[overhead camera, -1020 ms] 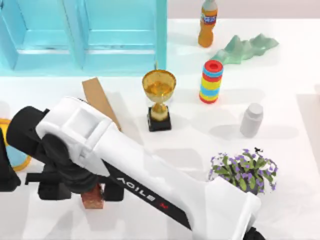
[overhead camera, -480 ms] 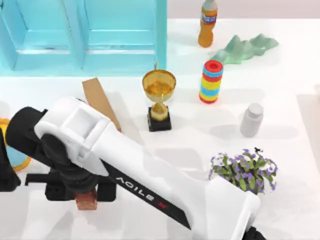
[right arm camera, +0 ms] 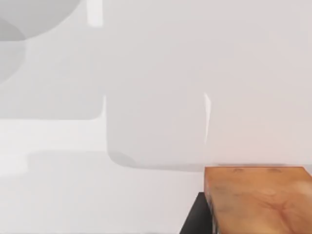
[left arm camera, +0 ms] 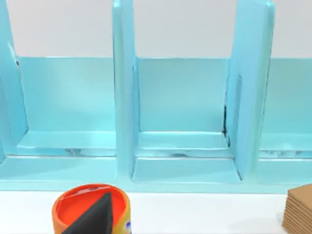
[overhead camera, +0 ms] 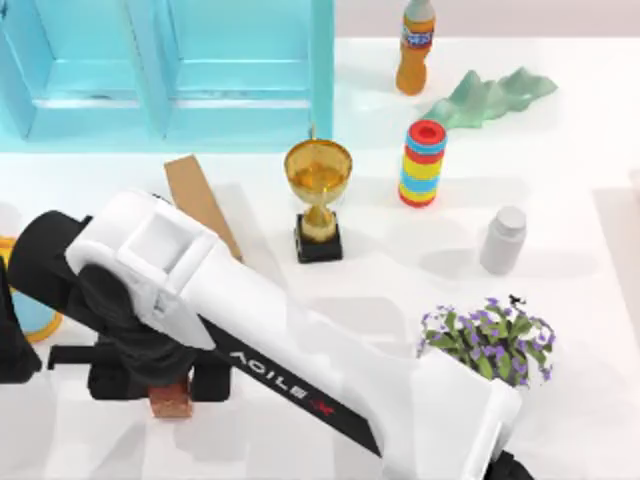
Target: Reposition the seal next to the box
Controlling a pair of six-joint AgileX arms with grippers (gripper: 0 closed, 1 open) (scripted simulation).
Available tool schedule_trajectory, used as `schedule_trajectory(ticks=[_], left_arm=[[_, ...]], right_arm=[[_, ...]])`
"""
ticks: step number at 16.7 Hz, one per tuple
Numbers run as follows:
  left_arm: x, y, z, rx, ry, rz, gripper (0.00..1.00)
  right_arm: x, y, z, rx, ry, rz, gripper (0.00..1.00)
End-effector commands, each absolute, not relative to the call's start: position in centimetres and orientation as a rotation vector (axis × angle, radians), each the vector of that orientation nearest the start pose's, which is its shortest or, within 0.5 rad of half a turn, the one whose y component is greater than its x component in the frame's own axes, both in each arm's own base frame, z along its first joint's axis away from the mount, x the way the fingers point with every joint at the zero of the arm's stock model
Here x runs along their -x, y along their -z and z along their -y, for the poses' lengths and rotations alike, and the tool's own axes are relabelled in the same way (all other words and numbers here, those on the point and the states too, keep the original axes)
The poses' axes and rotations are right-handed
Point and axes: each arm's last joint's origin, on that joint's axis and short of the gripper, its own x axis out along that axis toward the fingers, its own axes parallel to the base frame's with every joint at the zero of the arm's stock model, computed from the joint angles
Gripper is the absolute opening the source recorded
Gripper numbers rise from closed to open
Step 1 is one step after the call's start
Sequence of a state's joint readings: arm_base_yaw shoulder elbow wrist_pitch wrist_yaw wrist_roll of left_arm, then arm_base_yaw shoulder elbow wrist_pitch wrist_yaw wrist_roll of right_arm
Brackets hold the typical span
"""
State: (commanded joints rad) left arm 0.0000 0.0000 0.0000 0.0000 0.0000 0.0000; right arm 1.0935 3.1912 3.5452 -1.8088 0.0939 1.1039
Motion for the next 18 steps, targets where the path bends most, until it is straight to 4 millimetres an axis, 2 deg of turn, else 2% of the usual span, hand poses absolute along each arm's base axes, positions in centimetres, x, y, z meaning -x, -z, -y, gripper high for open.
schedule_trajectory(ticks=[6, 13, 16, 18], left_arm=[[-10.6, -16.0, 0.1, 0.000, 0.000, 0.000, 1.00], [-10.6, -16.0, 0.1, 0.000, 0.000, 0.000, 1.00], [-10.6, -16.0, 0.1, 0.000, 0.000, 0.000, 1.00], [-10.6, -16.0, 0.1, 0.000, 0.000, 0.000, 1.00]], right_arm=[[-23.0, -17.3, -45.5, -0.053, -0.051, -1.449, 0.00], [-23.1, -17.8, -45.4, -0.048, -0.056, -1.449, 0.00], [-24.3, -20.0, -44.4, -0.015, -0.092, -1.442, 0.00], [-26.2, -22.4, -42.7, 0.008, -0.120, -1.428, 0.00]])
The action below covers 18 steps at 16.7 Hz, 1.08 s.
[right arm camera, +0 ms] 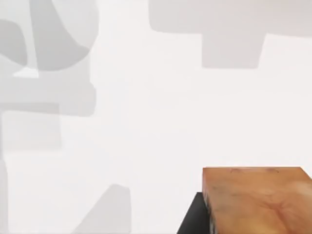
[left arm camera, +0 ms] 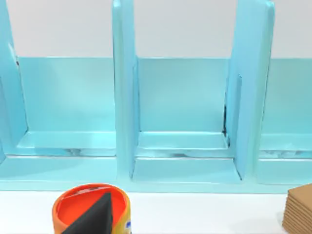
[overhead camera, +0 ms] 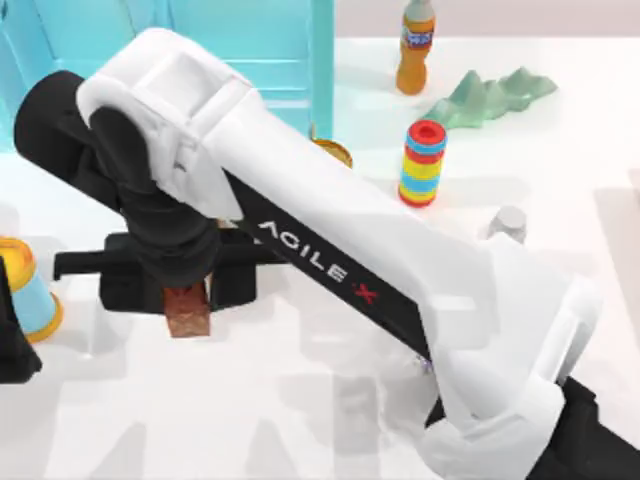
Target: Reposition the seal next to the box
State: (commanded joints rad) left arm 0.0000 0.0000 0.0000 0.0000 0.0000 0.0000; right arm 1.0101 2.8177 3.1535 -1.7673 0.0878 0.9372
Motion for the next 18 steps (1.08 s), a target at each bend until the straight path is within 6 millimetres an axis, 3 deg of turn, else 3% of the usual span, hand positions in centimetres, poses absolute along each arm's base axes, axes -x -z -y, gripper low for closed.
schedule_trajectory(ticks=[2, 5, 7, 10, 14, 16, 18], left_arm=[[-10.6, -16.0, 0.1, 0.000, 0.000, 0.000, 1.00], [-10.6, -16.0, 0.1, 0.000, 0.000, 0.000, 1.00], [-10.6, -16.0, 0.1, 0.000, 0.000, 0.000, 1.00], [-10.6, -16.0, 0.1, 0.000, 0.000, 0.000, 1.00], [-10.6, -16.0, 0.1, 0.000, 0.000, 0.000, 1.00], [-10.6, -16.0, 0.1, 0.000, 0.000, 0.000, 1.00], [-10.6, -16.0, 0.1, 0.000, 0.000, 0.000, 1.00]], right_arm=[[-28.9, -25.2, -39.9, 0.025, -0.140, -1.405, 0.00], [-33.6, -28.6, -33.6, 0.049, -0.136, -1.376, 0.00], [-36.5, -29.5, -28.3, 0.066, -0.111, -1.377, 0.00], [-39.5, -29.4, -20.0, 0.081, -0.071, -1.407, 0.00], [-40.3, -27.7, -9.9, 0.050, -0.036, -1.449, 0.00], [-39.8, -27.0, -6.2, 0.020, -0.026, -1.455, 0.00], [-39.3, -26.7, -3.9, -0.007, -0.019, -1.447, 0.00]])
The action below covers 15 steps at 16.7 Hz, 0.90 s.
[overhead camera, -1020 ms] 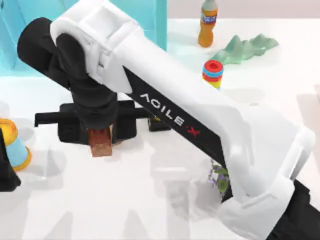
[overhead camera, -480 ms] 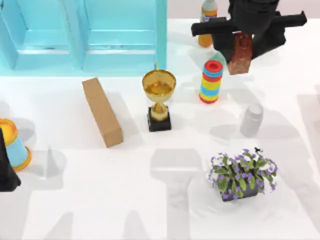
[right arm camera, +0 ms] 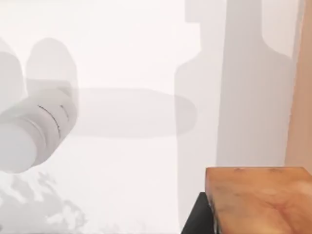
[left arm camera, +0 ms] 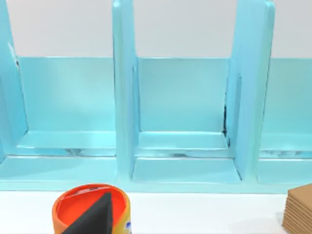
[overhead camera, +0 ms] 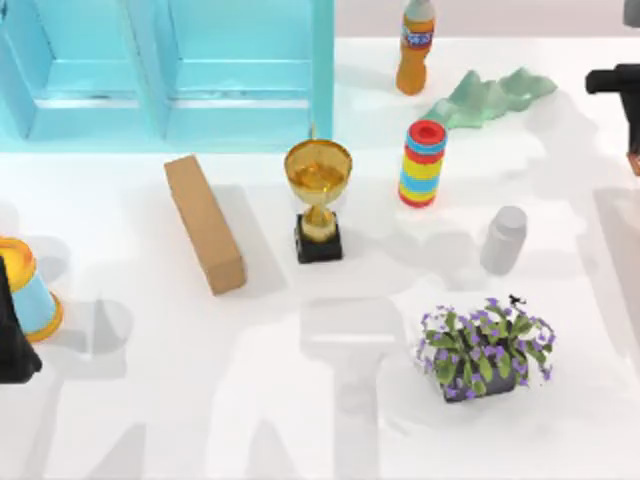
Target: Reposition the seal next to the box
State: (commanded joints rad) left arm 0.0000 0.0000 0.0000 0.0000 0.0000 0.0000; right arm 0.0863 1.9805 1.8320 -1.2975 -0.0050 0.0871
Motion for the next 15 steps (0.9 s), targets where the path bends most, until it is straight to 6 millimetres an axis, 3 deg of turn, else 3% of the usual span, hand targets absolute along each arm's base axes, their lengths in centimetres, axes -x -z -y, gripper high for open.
schedule_trajectory(ticks=[2, 8, 15], left_arm=[[-10.6, -16.0, 0.1, 0.000, 0.000, 0.000, 1.00], [-10.6, -16.0, 0.1, 0.000, 0.000, 0.000, 1.00], [-10.6, -16.0, 0.1, 0.000, 0.000, 0.000, 1.00]], right_arm=[[-38.9, -26.7, -2.9, -0.022, -0.017, -1.437, 0.00], [-39.0, -26.4, -3.1, -0.018, -0.018, -1.441, 0.00], [-39.3, -24.0, -3.1, -0.019, -0.018, -1.438, 0.00]])
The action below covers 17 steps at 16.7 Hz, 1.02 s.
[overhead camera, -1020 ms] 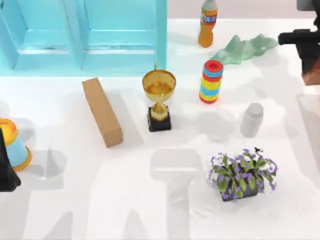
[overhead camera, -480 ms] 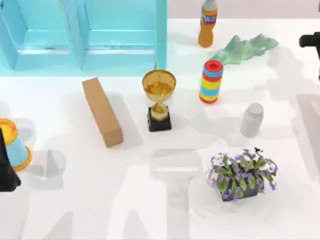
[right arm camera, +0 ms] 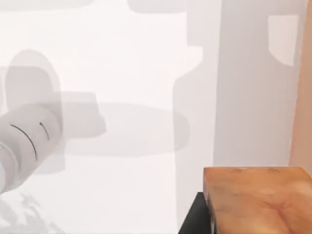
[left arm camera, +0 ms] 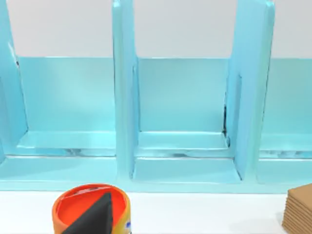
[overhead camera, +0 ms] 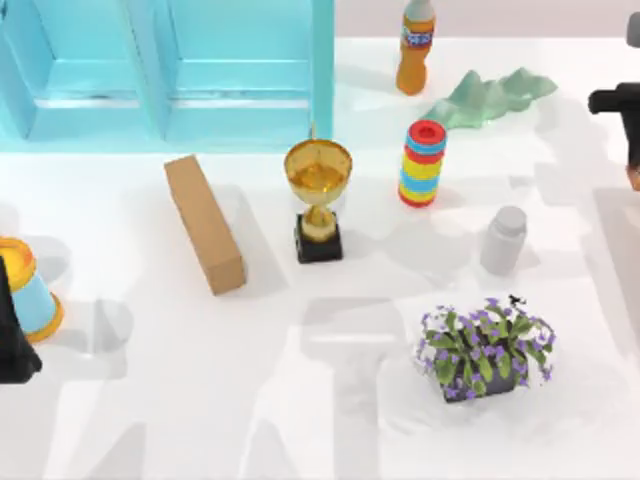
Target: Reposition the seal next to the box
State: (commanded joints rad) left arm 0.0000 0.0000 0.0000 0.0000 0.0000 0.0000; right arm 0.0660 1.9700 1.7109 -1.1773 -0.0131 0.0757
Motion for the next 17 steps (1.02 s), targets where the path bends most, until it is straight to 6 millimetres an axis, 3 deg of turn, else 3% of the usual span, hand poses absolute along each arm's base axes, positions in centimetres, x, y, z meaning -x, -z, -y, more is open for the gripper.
schedule_trajectory(ticks=[10, 15, 17], left_arm=[[-10.6, -16.0, 0.1, 0.000, 0.000, 0.000, 1.00], [-10.6, -16.0, 0.1, 0.000, 0.000, 0.000, 1.00], [-10.6, -16.0, 0.1, 0.000, 0.000, 0.000, 1.00]], right_arm=[[-39.4, -20.5, -3.1, -0.022, -0.017, -1.435, 0.00], [-39.4, -20.3, -3.1, -0.022, -0.017, -1.437, 0.00], [-39.4, -20.3, -3.1, -0.022, -0.017, -1.437, 0.15]])
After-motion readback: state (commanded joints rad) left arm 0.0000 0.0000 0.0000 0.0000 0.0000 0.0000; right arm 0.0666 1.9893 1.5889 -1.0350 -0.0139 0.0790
